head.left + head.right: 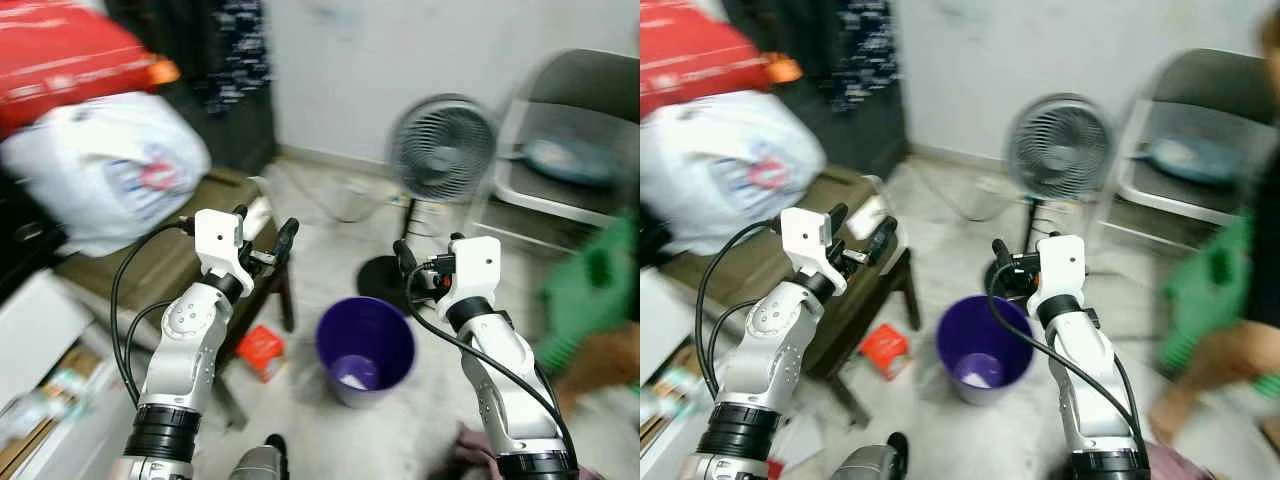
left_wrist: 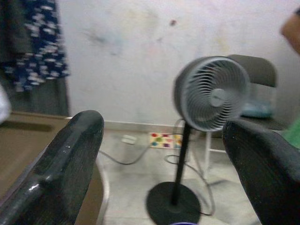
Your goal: Clean up the room
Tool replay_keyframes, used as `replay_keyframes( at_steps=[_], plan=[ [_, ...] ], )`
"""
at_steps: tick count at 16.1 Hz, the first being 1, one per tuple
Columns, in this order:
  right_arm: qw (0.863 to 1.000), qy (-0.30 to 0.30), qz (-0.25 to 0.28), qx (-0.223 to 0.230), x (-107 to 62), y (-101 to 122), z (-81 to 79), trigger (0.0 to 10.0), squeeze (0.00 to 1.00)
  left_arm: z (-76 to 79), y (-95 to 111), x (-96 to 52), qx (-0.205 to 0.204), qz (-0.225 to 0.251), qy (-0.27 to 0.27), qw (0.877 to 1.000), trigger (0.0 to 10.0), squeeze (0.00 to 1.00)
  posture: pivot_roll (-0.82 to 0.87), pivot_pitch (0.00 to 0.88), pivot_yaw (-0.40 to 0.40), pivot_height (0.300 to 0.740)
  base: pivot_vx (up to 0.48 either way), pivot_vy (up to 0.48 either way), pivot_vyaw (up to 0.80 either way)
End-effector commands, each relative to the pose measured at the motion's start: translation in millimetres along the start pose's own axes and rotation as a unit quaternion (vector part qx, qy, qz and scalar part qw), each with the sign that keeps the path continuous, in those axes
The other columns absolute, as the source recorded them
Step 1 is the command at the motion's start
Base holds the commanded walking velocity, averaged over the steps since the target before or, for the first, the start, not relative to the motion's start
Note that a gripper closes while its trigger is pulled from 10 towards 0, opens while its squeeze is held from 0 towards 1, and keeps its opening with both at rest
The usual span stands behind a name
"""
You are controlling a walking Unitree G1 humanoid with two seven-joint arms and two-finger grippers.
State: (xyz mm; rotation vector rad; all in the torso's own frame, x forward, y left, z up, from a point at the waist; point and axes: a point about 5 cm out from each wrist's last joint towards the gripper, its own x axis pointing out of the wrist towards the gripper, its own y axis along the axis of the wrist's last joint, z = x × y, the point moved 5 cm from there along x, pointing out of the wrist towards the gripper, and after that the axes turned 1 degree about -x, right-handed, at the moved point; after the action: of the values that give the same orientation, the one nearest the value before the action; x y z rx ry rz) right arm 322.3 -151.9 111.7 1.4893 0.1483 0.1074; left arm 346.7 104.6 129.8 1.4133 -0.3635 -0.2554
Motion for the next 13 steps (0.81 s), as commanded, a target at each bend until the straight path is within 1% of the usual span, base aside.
replay_keyframes(
  at_steps=[1, 3, 10, 13],
  plan=[
    [1.0, 0.002, 0.01, -0.001, 4.3, 5.0, -0.9, 10.0, 0.0, -2.6, 6.1, 3.8, 0.011, 0.009, 0.003, 1.0, 10.0, 0.0, -0.07, 0.0, 0.044, 0.74, 0.0, 0.0, 0.8],
    [1.0, 0.005, 0.019, -0.006, 9.8, 9.7, -1.9, 10.0, 0.0, -2.9, 7.5, 6.1, 0.014, 0.012, 0.003, 1.0, 10.0, 0.0, -0.07, 0.0, 0.048, 0.74, 0.0, 0.0, 0.8],
    [0.999, 0.011, 0.037, -0.018, 19.5, 17.8, -3.7, 10.0, 0.0, -5.9, 11.8, 9.5, 0.023, 0.017, 0.009, 1.0, 10.0, 0.0, -0.06, 0.0, 0.054, 0.74, 0.0, 0.0, 0.8],
    [0.998, 0.016, 0.048, -0.024, 24.1, 24.3, -5.4, 10.0, 0.0, -2.1, 19.9, 13.3, 0.049, 0.029, 0.005, 0.998, 10.0, 0.0, -0.05, 0.0, 0.046, 0.74, 0.0, 0.0, 0.8]
  ],
)
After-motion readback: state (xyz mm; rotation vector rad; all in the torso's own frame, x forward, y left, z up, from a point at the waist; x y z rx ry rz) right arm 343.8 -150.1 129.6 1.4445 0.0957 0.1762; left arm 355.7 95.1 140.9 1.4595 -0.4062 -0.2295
